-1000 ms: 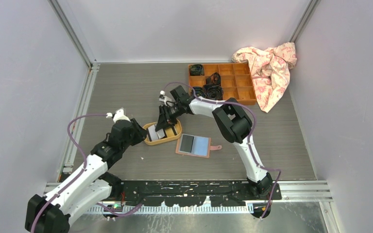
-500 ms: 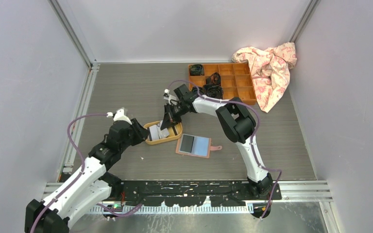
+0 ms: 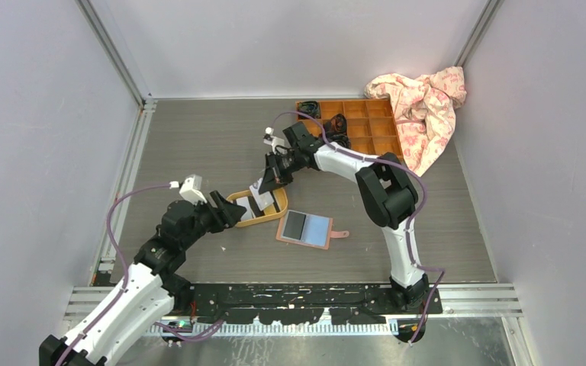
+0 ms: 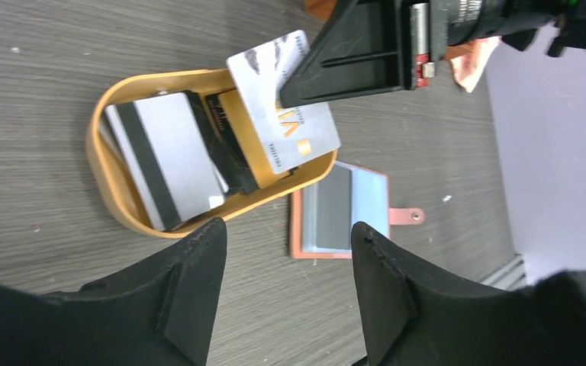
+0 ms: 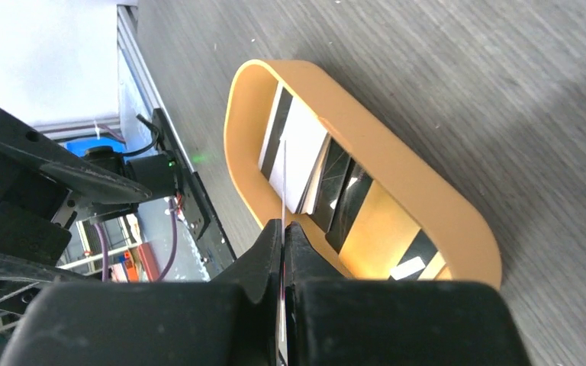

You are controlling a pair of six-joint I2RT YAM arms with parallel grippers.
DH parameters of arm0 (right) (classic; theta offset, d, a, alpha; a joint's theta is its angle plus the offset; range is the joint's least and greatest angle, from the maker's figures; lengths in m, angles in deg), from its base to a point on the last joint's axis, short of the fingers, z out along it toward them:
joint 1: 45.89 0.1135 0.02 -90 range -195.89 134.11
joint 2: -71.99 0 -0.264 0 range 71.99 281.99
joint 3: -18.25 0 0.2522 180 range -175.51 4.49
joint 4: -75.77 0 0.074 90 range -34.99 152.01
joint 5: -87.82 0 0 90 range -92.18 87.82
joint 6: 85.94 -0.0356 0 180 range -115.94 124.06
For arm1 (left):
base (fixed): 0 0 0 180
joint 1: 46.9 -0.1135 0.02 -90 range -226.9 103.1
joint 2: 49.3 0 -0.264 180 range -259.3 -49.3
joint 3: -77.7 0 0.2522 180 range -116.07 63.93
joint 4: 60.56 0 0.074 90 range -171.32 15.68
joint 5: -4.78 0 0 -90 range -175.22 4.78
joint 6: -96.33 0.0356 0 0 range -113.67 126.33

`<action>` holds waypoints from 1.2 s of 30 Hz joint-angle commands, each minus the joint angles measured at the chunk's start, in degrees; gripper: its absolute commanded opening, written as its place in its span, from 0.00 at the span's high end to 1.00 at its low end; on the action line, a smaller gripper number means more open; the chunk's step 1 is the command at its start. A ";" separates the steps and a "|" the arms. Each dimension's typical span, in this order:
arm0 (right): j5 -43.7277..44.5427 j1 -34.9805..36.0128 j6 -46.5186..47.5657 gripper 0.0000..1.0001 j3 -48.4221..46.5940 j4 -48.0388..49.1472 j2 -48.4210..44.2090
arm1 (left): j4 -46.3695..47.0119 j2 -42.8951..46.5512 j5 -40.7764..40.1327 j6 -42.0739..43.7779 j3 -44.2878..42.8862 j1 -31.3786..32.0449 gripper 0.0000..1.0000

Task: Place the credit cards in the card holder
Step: Pick up the credit card from the storage box, then insert the credit card into the card slot.

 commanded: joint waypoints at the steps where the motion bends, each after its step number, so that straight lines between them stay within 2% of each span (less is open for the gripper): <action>1: -4.43 0.21 1.84 0.99 1.38 2.20 -4.32 | 7.97 3.04 5.48 -1.57 1.31 0.19 0.38; 6: -9.38 -0.14 2.28 0.99 3.65 5.80 -8.86 | 16.13 7.00 9.34 -4.11 5.09 0.16 0.34; 13: -17.44 -0.42 2.23 0.99 11.85 14.35 -18.44 | 26.77 9.53 12.99 -9.39 8.65 0.22 0.31; 17: -19.72 -0.49 0.80 0.99 16.23 20.99 -23.76 | 34.41 7.97 16.45 -11.85 9.02 0.27 0.31; 22: -20.78 -0.51 0.17 0.99 18.86 23.97 -28.31 | 43.19 3.83 20.35 -13.01 8.29 0.71 0.32; 27: -20.69 -0.55 -1.71 0.99 21.20 27.49 -31.32 | 44.09 1.97 18.64 -11.61 7.28 2.70 0.37; 36: -20.85 0.74 -4.59 0.99 22.33 30.87 -31.54 | 44.07 -2.24 16.27 -9.53 5.39 5.96 0.58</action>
